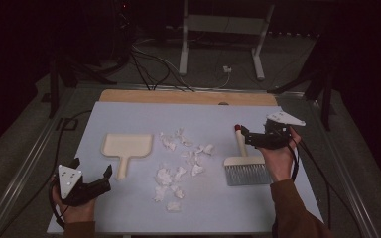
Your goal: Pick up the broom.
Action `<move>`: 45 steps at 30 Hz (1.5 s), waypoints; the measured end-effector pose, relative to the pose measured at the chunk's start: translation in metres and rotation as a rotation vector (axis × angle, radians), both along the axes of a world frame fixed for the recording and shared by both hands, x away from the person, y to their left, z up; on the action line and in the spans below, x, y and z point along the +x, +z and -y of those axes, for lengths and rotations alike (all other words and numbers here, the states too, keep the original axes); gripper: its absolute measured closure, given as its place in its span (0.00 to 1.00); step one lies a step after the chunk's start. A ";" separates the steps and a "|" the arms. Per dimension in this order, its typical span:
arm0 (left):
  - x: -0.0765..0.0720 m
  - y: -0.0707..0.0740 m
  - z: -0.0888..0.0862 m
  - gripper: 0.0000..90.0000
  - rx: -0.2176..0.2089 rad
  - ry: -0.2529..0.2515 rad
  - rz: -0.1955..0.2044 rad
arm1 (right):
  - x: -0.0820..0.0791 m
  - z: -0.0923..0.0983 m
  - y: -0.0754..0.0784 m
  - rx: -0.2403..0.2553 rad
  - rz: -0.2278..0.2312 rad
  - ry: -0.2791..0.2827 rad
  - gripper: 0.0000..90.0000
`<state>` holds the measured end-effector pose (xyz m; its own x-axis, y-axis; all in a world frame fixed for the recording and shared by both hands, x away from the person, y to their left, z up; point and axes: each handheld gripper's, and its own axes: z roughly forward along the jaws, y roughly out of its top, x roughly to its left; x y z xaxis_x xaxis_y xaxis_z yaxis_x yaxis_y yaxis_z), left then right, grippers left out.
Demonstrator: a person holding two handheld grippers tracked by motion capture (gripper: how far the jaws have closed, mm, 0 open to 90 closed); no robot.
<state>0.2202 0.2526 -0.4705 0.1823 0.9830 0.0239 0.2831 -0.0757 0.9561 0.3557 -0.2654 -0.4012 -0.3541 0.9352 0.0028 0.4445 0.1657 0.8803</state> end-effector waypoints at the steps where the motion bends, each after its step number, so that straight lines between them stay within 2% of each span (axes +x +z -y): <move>1: 0.000 0.000 0.000 0.01 0.002 -0.001 -0.002 | 0.003 -0.001 0.000 -0.004 -0.006 -0.004 0.00; 3: 0.000 -0.001 0.000 0.01 0.005 0.001 -0.002 | 0.006 -0.002 -0.001 -0.009 -0.011 -0.006 0.00; 5: 0.000 0.000 0.000 0.01 0.004 0.003 -0.001 | 0.016 -0.005 -0.003 -0.025 -0.041 -0.011 0.00; 8: 0.000 0.000 -0.001 0.01 0.002 0.007 0.003 | 0.025 -0.008 -0.004 -0.033 -0.060 -0.010 0.00; 19: 0.000 0.000 0.000 0.01 0.004 0.011 0.003 | 0.047 -0.012 -0.008 -0.050 -0.102 -0.031 0.00; 23: 0.000 -0.001 0.000 0.01 0.004 0.012 0.001 | 0.054 -0.012 -0.009 -0.049 -0.118 -0.039 0.00; 27: 0.000 -0.001 0.000 0.01 0.006 0.013 0.001 | 0.061 -0.011 -0.013 -0.021 -0.143 -0.042 0.00; 34: 0.000 -0.001 0.000 0.01 0.007 0.013 0.003 | 0.070 -0.010 -0.021 -0.033 -0.168 -0.057 0.00; 37: 0.000 -0.002 0.001 0.01 0.008 0.012 -0.001 | 0.075 -0.010 -0.025 -0.012 -0.176 -0.045 0.00; 40: 0.000 -0.002 0.002 0.01 0.010 0.010 0.000 | 0.077 -0.011 -0.027 -0.024 -0.176 -0.045 0.00; 45: 0.000 -0.002 0.002 0.01 0.009 0.011 0.003 | 0.086 -0.011 -0.036 -0.036 -0.202 -0.056 0.00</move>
<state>0.2203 0.2511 -0.4721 0.1718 0.9846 0.0335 0.2807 -0.0816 0.9563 0.4420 -0.2540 -0.4368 -0.2970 0.9543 0.0346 0.6206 0.1653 0.7665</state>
